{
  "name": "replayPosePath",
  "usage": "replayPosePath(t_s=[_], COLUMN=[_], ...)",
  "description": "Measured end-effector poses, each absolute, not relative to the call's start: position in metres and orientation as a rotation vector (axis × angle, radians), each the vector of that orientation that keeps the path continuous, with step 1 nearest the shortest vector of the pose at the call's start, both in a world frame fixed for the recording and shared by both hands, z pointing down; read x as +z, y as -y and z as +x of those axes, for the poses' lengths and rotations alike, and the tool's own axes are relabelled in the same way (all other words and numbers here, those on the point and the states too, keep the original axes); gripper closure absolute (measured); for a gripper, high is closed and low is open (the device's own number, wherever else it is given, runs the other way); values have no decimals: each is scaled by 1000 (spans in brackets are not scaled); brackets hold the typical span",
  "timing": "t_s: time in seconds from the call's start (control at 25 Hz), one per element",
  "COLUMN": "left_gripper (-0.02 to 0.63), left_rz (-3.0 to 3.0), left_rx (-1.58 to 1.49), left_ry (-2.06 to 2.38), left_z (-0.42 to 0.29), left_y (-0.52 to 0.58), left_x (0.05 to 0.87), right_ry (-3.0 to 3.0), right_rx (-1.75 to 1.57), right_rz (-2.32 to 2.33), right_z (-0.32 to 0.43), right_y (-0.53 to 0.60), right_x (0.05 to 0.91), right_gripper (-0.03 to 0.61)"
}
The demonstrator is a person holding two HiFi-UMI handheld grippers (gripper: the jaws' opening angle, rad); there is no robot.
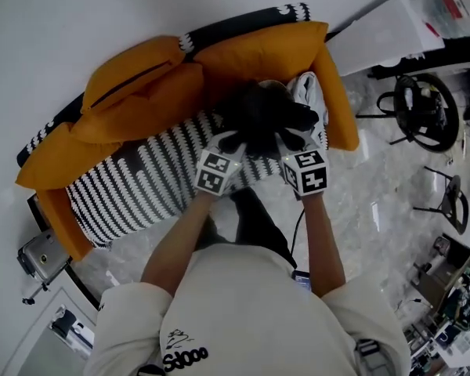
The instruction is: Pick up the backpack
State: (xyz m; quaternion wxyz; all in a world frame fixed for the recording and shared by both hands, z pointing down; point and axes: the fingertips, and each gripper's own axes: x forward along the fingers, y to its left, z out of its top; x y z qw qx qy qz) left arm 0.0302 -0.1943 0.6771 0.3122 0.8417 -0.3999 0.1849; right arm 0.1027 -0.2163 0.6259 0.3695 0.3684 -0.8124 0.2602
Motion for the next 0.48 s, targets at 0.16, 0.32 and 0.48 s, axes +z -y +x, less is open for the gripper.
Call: replayPosePath(t_s=[0.16,0.32,0.48], left_gripper=[548,548,549], left_rz=[2263,2300,2336], left_rx=[459,438,394], left_ry=[1019,1002,1012], left_z=[30,25,17], left_y=[178,162,150], left_x=[655,634,611], right_ry=[2112,2138,2167], right_rx=[675,678,646], right_rz=[1008,1061,1084], right_z=[102,98,90], right_y=[206,194,184], right_x=[608,590,572], right_gripper=[557,563,571])
